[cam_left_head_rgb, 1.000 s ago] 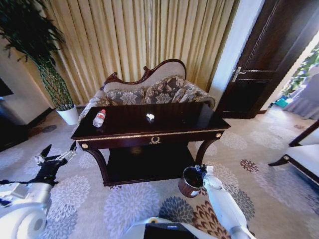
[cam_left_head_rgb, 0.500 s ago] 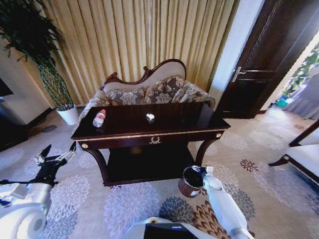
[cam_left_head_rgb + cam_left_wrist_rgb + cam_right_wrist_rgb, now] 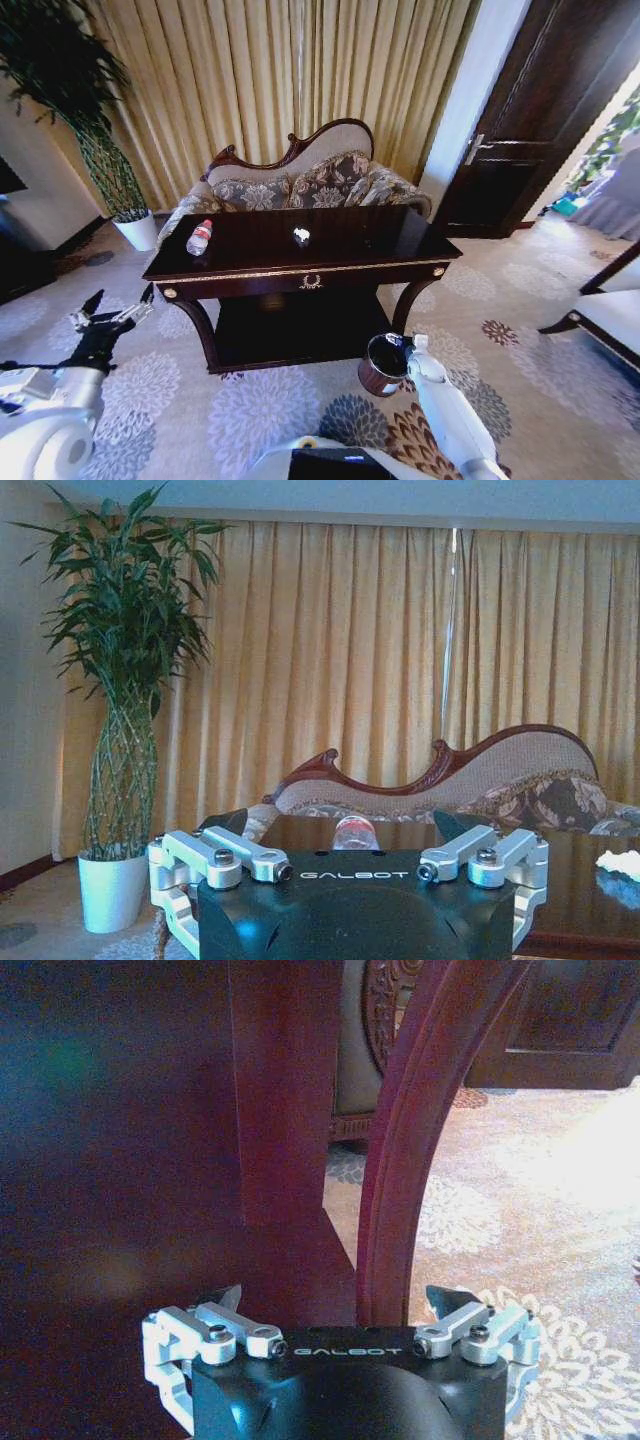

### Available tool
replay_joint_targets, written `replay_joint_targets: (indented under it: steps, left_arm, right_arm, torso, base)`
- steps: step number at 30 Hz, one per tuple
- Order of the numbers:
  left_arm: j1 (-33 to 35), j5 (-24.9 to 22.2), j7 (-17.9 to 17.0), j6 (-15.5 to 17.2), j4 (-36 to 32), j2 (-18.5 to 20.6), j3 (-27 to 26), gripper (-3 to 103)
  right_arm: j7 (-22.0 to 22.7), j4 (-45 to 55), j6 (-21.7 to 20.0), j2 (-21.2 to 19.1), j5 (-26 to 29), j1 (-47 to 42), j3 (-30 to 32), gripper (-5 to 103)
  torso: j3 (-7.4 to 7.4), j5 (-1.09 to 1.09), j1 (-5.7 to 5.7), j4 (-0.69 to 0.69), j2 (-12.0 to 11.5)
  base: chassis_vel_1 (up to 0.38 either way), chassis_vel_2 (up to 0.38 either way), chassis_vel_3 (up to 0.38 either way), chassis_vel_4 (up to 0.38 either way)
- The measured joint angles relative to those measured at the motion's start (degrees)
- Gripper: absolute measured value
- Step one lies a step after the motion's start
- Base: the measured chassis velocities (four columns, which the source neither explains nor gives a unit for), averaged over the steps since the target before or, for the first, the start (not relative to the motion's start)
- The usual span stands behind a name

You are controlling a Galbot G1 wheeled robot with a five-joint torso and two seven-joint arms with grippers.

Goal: Move to the front of the table and place the trash on the table into the trash bin.

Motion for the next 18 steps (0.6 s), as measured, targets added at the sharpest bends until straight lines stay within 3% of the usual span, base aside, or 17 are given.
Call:
replay_joint_targets:
  steps: [18]
  left_arm:
    - [-0.1, 0.2, 0.0, 0.1, -0.1, -0.1, 0.1, 100]
  right_arm:
    - [-0.4, 5.0, 0.3, -0.7, 1.7, -2.6, 0.4, 100]
  torso:
    - [0.0, 0.0, 0.0, -0.01, 0.0]
  base:
    - [0.0, 0.0, 0.0, 0.0]
